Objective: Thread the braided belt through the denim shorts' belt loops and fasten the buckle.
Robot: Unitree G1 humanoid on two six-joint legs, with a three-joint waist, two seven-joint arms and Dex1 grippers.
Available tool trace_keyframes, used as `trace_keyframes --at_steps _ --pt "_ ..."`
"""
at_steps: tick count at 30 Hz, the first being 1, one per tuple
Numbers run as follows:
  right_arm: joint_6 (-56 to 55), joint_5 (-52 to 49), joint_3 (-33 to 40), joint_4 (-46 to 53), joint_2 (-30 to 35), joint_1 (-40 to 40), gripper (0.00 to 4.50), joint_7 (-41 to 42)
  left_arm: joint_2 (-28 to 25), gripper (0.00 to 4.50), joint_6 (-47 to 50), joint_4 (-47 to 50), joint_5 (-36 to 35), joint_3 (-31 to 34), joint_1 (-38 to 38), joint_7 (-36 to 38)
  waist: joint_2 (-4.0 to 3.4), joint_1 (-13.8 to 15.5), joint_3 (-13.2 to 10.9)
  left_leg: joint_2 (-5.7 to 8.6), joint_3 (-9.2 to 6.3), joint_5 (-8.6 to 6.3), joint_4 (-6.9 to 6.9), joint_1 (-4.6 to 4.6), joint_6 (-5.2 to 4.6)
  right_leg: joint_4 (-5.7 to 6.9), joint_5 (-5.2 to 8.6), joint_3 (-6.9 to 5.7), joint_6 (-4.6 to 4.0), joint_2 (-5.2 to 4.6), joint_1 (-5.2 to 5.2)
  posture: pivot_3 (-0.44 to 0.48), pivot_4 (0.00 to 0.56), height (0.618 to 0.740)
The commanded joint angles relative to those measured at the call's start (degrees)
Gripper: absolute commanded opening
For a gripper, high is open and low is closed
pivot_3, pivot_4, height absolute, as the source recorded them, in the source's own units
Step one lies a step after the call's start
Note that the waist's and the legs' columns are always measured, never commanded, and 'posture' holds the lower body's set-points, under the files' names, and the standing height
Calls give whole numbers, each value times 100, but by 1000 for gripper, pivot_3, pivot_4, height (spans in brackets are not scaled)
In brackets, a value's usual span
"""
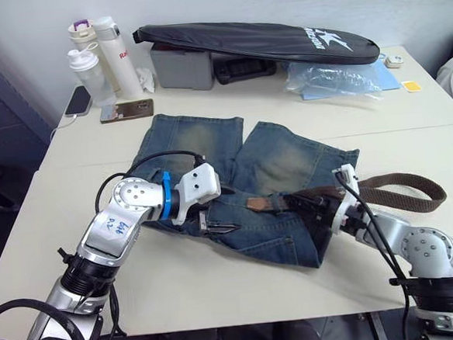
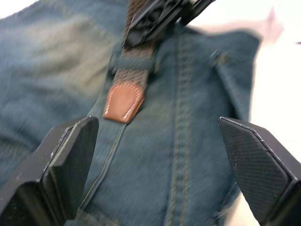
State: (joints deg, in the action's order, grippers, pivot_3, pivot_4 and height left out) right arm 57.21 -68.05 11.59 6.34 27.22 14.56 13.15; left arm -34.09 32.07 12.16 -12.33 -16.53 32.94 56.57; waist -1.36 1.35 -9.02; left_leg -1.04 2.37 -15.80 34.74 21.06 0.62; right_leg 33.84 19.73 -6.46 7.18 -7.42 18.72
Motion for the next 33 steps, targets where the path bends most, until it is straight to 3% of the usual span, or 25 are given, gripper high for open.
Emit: trace_keyframes --at_steps 1,10,15,20,33 --pt "-46 114 48 57 -133 132 0 70 82 4475 -123 -12 88 -11 106 -80 -1 0 0 1 0 0 1 0 0 0 0 1 0 -1 0 0 150 740" --pt "-159 655 -125 52 -829 230 0 -104 189 4475 -260 -160 199 -85 154 -50 -4 -24 4 -3 0 1 -5 -3 2 5 0 10 0 4 8 0 150 740" --pt "44 423 171 176 -846 96 2102 -180 166 4500 -341 -270 218 -75 183 -19 -2 -16 7 -3 -3 1 -4 -4 2 7 0 15 0 2 8 0 150 740" --pt "371 148 597 861 -108 -400 4445 -66 136 4500 -481 -442 246 -66 226 51 -2 47 9 -1 -7 0 -2 1 0 6 0 11 0 -6 5 0 150 740" --pt "647 -347 776 3303 1651 -1860 4445 822 254 4500 -956 -1167 357 -115 615 378 35 14 -10 7 -7 -4 -3 1 -8 -3 -1 24 4 2 4 0 150 740"
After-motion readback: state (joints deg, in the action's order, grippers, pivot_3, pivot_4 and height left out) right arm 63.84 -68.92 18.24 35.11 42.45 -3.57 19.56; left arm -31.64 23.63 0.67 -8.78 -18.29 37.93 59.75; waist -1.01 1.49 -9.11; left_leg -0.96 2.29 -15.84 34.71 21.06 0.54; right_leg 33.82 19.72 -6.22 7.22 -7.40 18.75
